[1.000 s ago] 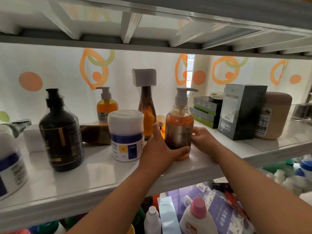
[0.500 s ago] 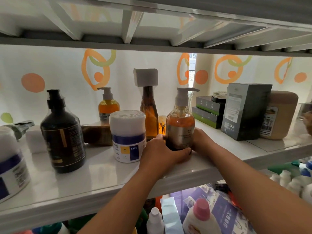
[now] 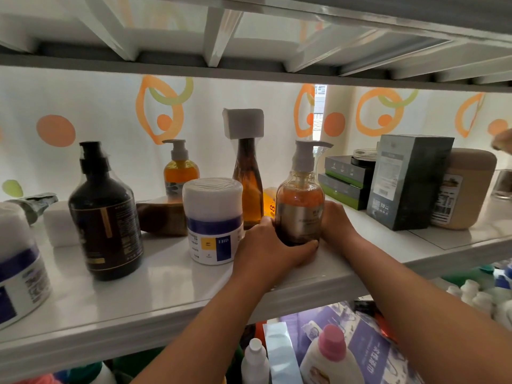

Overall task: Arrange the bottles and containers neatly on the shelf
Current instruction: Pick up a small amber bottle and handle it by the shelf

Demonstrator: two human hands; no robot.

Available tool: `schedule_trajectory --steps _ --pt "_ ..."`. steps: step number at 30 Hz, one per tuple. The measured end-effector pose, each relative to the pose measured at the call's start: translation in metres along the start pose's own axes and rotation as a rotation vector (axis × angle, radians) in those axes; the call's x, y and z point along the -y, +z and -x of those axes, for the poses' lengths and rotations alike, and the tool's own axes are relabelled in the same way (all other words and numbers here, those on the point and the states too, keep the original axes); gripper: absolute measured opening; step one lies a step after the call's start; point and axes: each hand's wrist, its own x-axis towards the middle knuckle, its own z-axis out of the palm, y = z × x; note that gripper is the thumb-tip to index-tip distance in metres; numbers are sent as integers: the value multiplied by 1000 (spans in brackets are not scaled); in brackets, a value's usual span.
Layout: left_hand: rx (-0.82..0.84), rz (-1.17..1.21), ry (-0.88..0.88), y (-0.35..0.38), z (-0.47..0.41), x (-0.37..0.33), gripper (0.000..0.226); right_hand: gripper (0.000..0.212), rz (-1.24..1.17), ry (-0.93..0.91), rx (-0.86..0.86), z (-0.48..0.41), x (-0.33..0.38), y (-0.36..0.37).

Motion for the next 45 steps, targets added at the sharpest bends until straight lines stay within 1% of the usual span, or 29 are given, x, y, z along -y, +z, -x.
schedule_trajectory --steps 2,4,11,15,17,19,22,25,29,31,35,38,40,42,44,45 --pt "9 18 7 -1 0 0 74 18 -76 4 -63 3 -2 -4" --pt "13 28 14 -1 1 -1 73 27 -108 18 -69 6 -4 -9" --pt "-11 -34 51 -1 4 -1 73 48 -168 85 -23 24 -11 -29" --pt "-38 -49 75 2 4 -1 69 52 -166 125 45 26 -12 -30" --pt "-55 -57 78 3 4 -1 67 66 -156 148 41 27 -10 -27" --pt "-71 -64 87 4 5 0 67 75 -138 149 -7 29 -9 -24" --pt "-94 -74 105 4 6 0 66 77 -121 147 -58 31 -7 -21" --pt "-116 -106 119 4 7 0 66 77 -113 146 -70 35 -6 -25" --pt "-128 -134 133 3 10 -3 67 70 -96 147 -86 43 -15 -35" --pt "-144 -162 147 2 12 -5 73 69 -92 168 -89 48 -20 -41" --pt "-209 -241 221 0 18 -10 95 66 -94 181 -93 59 -26 -54" --pt "-252 -240 296 -3 25 -14 100 66 -89 189 -97 66 -30 -61" --pt "-276 -250 397 -4 28 -16 93 66 -83 191 -97 70 -32 -65" --pt "-341 -262 559 0 31 -15 78 66 -81 194 -100 73 -34 -68" --pt "-376 -225 675 7 36 -16 52 65 -78 198 -109 75 -35 -70" --pt "-364 -203 701 12 39 -19 39 65 -75 201 -115 76 -35 -71"
